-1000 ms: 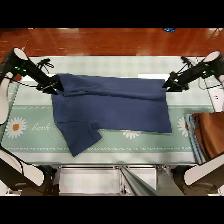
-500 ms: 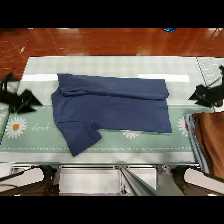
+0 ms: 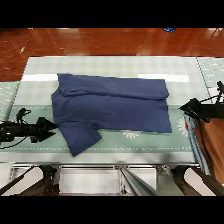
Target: Fold the shirts.
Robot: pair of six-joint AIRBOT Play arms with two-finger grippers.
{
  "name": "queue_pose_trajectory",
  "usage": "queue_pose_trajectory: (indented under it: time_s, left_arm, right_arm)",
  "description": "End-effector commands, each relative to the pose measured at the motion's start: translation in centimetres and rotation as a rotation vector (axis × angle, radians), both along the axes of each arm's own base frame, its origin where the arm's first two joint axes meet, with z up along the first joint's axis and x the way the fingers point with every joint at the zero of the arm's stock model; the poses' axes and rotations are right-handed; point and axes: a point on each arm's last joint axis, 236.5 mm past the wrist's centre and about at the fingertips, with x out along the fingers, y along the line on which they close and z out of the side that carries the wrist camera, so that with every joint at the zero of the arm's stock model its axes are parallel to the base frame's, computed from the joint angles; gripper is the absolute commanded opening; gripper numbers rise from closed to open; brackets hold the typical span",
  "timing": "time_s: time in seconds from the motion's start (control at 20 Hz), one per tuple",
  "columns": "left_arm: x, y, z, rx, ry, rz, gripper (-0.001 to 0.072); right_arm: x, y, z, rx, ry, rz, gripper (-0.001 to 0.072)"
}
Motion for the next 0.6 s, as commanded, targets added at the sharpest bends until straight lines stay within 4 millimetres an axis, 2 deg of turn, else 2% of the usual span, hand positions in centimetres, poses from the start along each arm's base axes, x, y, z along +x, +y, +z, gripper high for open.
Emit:
queue_pose_trajectory:
  time_s: [0.0,0.05,0.2,0.25,0.3,0.35,0.4,0.45,0.55]
  left_arm:
    - [1.2,-1.6,-1.3,0.052,-0.033,0.002,0.0507]
    - [1.5,-2.1,-1.5,0.074,-0.043,-0.02,0.0507]
    - [1.6,-4.4,-1.9,0.104,-0.058,-0.105,0.0503]
    - [1.4,-5.0,-2.1,0.101,-0.052,-0.128,0.0414]
    - [1.2,-5.2,-2.2,0.097,-0.042,-0.141,0.0213]
    - [1.1,-5.3,-2.2,0.088,-0.037,-0.153,0.0053]
    - [1.2,-5.4,-2.0,0.084,-0.047,-0.175,0.0021]
    - [1.3,-5.5,-1.7,0.081,-0.056,-0.189,0.0021]
    - [1.8,-5.6,-1.0,0.073,-0.072,-0.209,0.0021]
  right_arm:
    - [0.3,0.9,0.6,0.044,-0.029,-0.011,0.0414]
    - [0.6,0.3,0.8,0.033,-0.039,-0.027,0.0414]
    - [1.0,-4.3,2.7,0.017,-0.077,-0.151,0.0414]
    - [0.3,-5.8,2.9,0.016,-0.066,-0.189,0.0414]
    - [-1.1,-7.0,2.4,0.014,-0.03,-0.209,0.0414]
    - [-3.3,-7.7,1.4,0.001,0.043,-0.21,0.0414]
    - [-5.4,-7.7,0.2,0.004,0.119,-0.198,0.0414]
    - [-7.2,-7.2,-1.2,0.01,0.185,-0.187,0.0414]
    - [-7.9,-4.2,-2.9,0.102,0.214,-0.181,0.0414]
